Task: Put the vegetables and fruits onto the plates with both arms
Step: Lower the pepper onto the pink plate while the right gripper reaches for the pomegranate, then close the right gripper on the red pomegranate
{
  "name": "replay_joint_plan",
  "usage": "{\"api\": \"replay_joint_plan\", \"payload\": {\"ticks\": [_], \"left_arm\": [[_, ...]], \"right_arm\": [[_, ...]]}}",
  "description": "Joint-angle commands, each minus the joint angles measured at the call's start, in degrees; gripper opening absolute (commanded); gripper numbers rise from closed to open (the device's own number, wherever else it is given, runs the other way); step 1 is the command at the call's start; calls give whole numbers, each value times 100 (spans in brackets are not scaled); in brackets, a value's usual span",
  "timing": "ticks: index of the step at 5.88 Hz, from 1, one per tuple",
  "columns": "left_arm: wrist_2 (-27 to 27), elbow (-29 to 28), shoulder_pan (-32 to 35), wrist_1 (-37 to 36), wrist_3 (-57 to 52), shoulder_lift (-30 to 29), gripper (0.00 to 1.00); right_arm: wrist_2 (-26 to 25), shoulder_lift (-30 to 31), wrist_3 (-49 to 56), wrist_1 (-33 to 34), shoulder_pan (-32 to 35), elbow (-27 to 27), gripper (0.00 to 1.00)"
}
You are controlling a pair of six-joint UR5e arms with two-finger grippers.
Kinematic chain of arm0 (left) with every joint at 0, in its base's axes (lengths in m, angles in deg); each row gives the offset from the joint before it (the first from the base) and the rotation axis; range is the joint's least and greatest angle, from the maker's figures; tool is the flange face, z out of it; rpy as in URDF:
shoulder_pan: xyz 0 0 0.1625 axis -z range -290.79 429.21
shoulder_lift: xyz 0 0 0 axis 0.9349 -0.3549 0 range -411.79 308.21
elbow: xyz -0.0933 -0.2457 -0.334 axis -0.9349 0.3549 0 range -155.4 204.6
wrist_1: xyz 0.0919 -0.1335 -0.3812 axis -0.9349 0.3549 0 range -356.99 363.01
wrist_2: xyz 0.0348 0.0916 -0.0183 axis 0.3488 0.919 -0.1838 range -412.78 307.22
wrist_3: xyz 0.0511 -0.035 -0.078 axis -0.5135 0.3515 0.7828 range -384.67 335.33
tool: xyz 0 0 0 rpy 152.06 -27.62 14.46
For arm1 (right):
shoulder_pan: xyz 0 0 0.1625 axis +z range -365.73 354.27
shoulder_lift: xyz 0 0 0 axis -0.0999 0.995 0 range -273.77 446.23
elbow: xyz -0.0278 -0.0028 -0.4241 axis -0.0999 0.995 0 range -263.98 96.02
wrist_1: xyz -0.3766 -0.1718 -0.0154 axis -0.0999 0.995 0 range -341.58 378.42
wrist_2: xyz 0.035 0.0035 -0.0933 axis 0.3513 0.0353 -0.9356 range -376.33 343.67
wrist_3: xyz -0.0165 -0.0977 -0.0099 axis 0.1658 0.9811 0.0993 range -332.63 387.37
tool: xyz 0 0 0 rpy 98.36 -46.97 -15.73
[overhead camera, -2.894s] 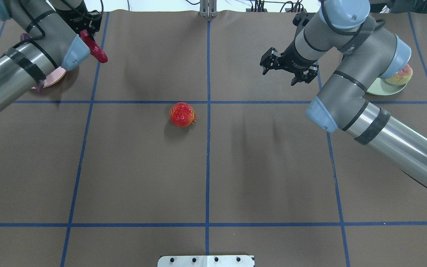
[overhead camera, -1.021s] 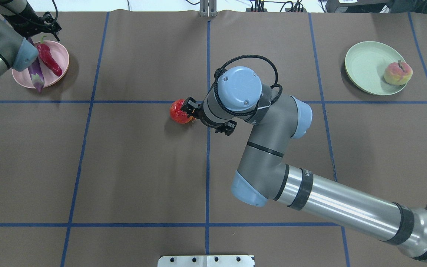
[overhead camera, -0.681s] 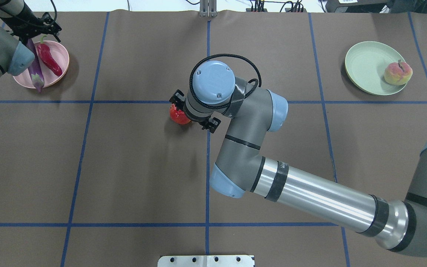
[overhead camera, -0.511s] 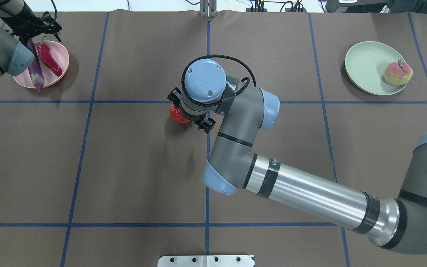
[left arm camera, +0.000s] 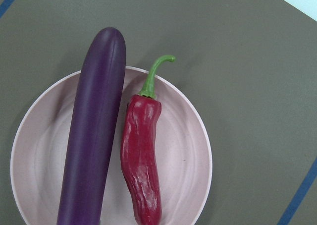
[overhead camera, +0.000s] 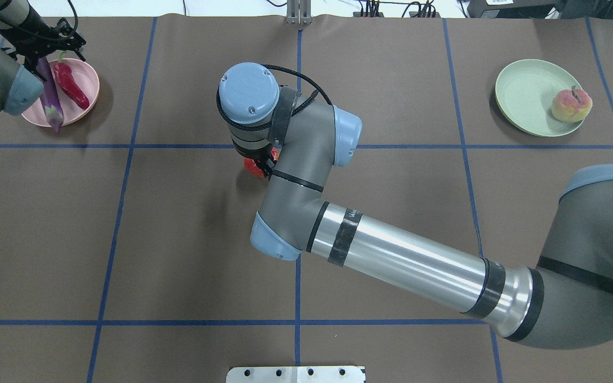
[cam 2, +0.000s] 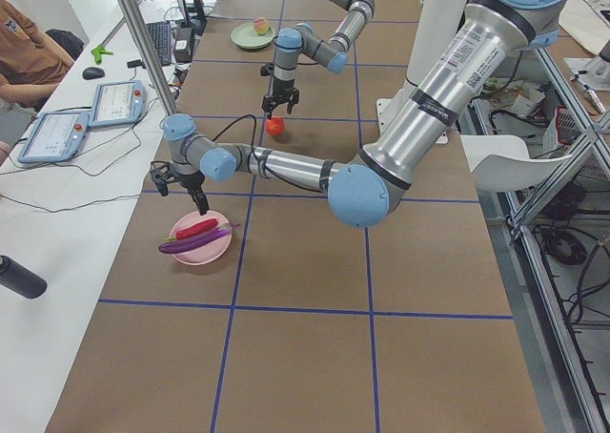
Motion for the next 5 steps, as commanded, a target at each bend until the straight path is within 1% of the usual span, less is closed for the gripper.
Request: {"api": "replay_joint_plan", "payload": {"ticks": [1,3,5], "left_arm": [[9,148,-2,-3,157,59,100],[18,279,-11,-3,280,129,100],[35,315,-20,6,368,138,100]], "right_arm": [[-114,-93,-319,35,37,253,99],[-246,-356,-442,26,19,822,99],[-194,-383,-434,43,-7,904,98]]}}
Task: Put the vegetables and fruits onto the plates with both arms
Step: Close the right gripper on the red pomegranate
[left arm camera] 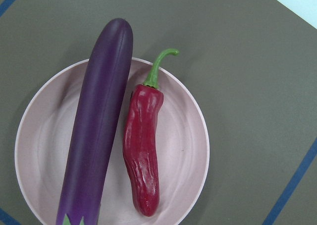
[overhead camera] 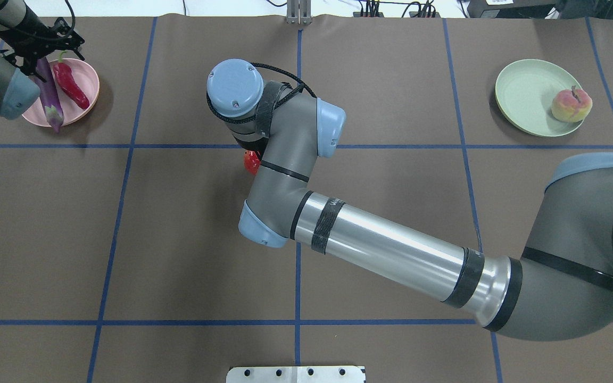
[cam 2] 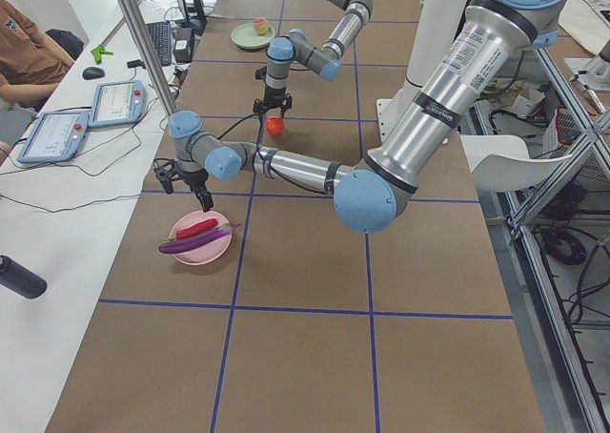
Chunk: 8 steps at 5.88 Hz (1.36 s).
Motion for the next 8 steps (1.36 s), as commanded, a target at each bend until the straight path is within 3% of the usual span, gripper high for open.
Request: {"api": "replay_joint_plan", "payload": {"ticks": [1,5,6,7,8], "left_arm": [[17,38,-23,10,209,-1,100],[26,135,-32,1,211,8,100],[26,135,-32,1,211,8,100],[17,143,-32,1,211,-1,100],[-9,196,-32,1,211,-1,100]], "right_arm": [[56,-13,16,25,-17,88,98],[205,-4,25,34,-70,132,95],[205,5,42,34,-53,124,60],[232,-4,103,34,52,54,1],[754,48,687,95,445,-164,0]]}}
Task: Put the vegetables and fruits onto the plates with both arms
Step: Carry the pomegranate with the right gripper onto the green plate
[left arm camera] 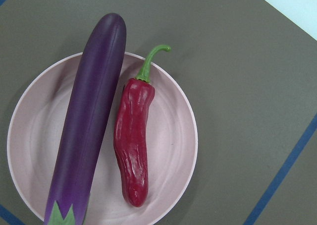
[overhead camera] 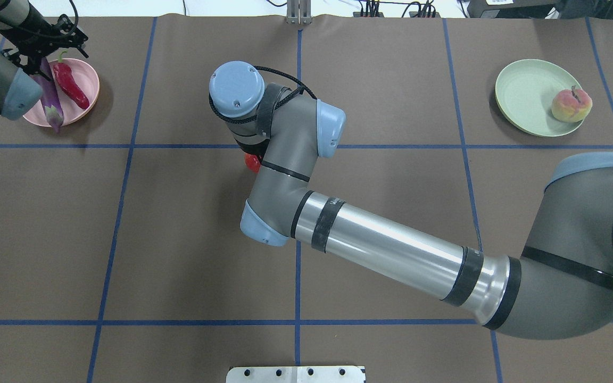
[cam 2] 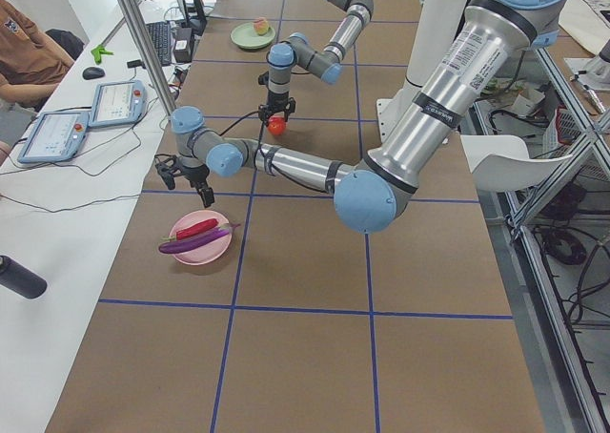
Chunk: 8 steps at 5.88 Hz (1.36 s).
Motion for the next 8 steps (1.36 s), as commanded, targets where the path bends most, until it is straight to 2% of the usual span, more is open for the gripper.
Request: {"api": "replay_joint_plan", "payload": {"ticks": [1,2,3,4,5,6,7,8], "left_arm": [[-29,142,0,0,0,-3,100],[-46,178,-9,0,0,-3,100],[-38,352,-122,-9,9,32,100],[-29,833,-210,-9,9,363,100],[-55,1238,-263,-18,-9,645,100],[-508,1485,-281,-9,-9,796,100],[-738,1705,-281,-9,-17,988,100],[-671,1856,-281,-9,-9,1086,100]], "right_arm": [[928,347,1109,346,901,-713,0],[986,1029,2178,445,1394,-1215,0],[1126,1584,3441,403,1938,-1341,0],[1179,1912,4385,385,2379,-1308,0],[1189,2289,5456,376,2792,-1247,0],[1189,2537,6119,367,3031,-1072,0],[1215,2835,6831,141,3251,-888,0],[1293,2899,6934,-270,3253,-459,0]]}}
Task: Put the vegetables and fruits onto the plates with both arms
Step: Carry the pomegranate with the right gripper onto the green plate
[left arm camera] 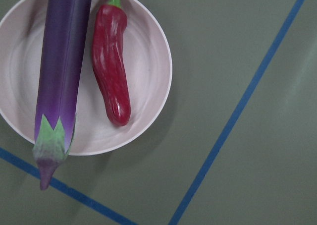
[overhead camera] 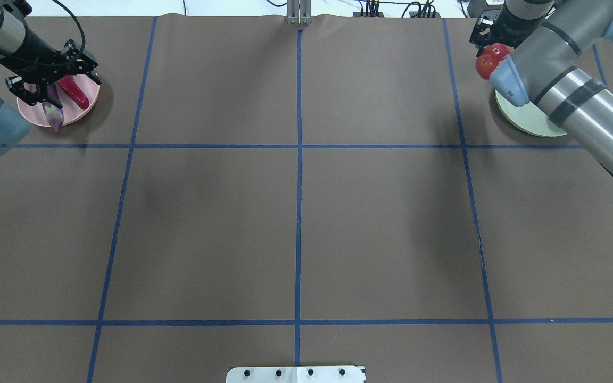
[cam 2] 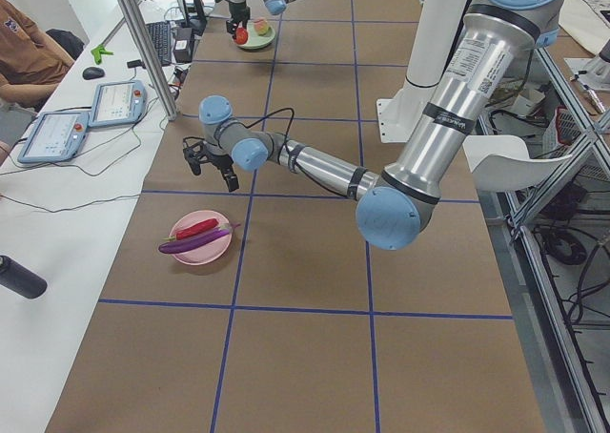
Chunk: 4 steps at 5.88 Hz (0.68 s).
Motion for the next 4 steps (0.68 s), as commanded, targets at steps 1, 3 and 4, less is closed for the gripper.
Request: {"api": "replay_joint_plan", "payload": {"ticks": [1,3,4], "left_arm": [[331,201,-99,-43,4,141,100],[475,219,-223,-78,13,168,100],[484,219,-223,-79,13,159,100]], "right_arm": [[86,272,326,-749,65,572,0],[95,414,596,-788,47,565,0],[104,414,668,-788,56,513,99]]}}
